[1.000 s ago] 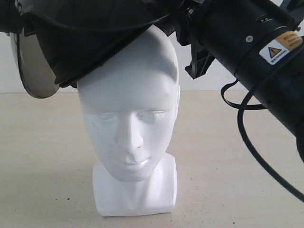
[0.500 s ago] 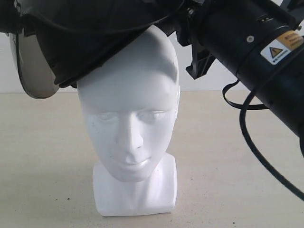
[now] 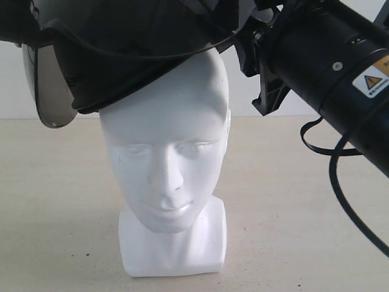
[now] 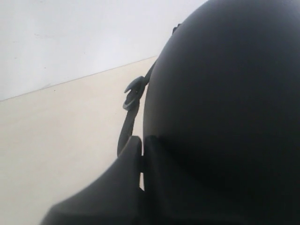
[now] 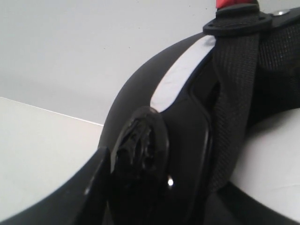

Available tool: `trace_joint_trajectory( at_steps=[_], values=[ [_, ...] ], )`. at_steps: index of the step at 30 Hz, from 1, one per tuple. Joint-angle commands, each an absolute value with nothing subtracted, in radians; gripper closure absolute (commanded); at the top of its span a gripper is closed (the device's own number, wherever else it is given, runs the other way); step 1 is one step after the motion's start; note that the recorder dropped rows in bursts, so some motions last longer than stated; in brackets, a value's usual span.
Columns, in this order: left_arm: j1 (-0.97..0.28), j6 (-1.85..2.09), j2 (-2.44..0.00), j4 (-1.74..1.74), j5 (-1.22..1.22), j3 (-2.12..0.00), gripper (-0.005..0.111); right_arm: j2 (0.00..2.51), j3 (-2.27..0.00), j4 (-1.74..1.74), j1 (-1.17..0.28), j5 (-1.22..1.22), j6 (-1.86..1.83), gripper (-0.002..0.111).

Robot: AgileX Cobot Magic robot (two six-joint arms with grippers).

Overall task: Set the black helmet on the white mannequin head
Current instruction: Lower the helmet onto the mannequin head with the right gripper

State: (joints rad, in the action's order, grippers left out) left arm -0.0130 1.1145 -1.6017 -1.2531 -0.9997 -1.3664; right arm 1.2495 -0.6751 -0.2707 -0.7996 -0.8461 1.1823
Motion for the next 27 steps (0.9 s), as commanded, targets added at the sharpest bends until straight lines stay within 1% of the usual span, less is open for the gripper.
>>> trace_joint_trajectory(
  at_steps=[1, 13, 20, 27],
  values=[
    [-0.082, 1.115, -1.59, -1.292, -1.221, -1.37, 0.102, 1.256, -0.656, -0.229, -0.787, -0.696, 1.058, 0.108],
    [-0.082, 1.104, -1.589, -1.29, -1.221, -1.37, 0.102, 1.256, -0.656, -0.25, -0.787, -0.572, 1.0, 0.108],
    [-0.082, 1.104, -1.589, -1.29, -1.221, -1.37, 0.102, 1.256, -0.654, -0.282, -0.787, -0.549, 0.957, 0.108],
    [-0.082, 1.104, -1.589, -1.29, -1.221, -1.37, 0.102, 1.256, -0.605, -0.312, -0.787, -0.56, 0.958, 0.108]
  ],
)
